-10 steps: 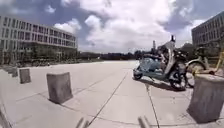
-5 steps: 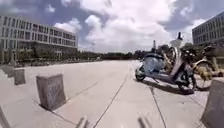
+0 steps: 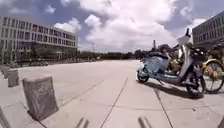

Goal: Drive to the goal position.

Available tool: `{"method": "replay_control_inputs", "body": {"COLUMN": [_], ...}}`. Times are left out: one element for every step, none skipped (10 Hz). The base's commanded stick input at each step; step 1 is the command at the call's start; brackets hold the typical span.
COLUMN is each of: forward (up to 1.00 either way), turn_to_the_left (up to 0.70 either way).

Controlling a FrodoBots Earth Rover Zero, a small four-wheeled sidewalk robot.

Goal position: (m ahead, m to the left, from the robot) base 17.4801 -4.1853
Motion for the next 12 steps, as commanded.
{"method": "replay_control_inputs", "body": {"forward": [0.5,0.5,0.5,0.5,0.5,0.5,0.5,0.5,0.5,0.5,0.5,0.5], "turn_to_the_left": [0.0,0.0,0.0,0.0,0.0,0.0,0.0,0.0,0.0,0.0,0.0,0.0]}}
